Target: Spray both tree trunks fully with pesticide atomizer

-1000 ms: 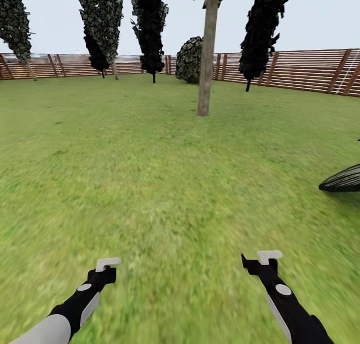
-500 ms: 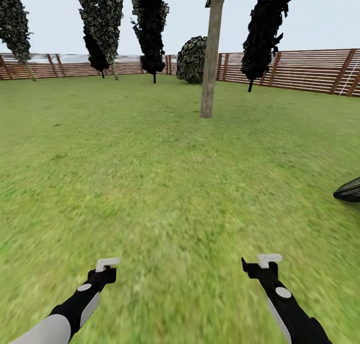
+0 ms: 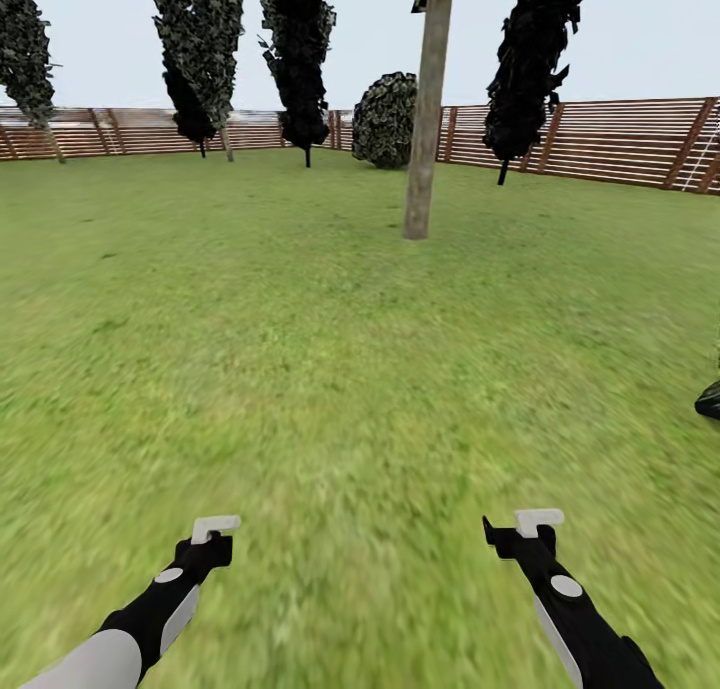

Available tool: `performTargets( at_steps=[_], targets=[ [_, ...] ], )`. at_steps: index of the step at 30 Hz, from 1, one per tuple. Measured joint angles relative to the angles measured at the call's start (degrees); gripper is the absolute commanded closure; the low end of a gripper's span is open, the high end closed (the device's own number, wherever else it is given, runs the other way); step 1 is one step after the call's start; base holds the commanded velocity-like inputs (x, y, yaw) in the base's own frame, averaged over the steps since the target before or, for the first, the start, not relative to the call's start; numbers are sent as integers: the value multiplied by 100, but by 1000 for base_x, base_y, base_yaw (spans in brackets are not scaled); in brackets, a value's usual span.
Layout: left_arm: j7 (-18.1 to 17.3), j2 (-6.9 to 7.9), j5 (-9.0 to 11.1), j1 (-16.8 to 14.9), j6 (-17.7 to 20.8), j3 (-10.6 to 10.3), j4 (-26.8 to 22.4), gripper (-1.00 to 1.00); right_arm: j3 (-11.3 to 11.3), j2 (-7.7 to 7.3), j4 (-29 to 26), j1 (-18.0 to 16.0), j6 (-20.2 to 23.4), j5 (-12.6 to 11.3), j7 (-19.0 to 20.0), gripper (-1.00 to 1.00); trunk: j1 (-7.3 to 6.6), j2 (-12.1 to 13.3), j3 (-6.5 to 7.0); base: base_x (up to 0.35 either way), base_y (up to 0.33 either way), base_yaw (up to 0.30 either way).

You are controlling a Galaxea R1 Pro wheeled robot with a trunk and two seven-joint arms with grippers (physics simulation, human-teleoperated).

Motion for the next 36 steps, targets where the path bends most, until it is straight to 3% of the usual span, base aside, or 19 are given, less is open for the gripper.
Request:
performTargets(
  at_steps=[22, 36],
  targets=[
    [-8, 5, 3, 0, -4, 3, 9, 100, 0, 1, 0, 0, 0, 0, 9, -100, 0, 0, 0, 336, 54, -281],
    [-8, 9, 3, 0, 4, 9, 9, 100, 0, -1, 0, 0, 8, -5, 25, -100, 0, 0, 0, 337, 0, -23]
  ],
)
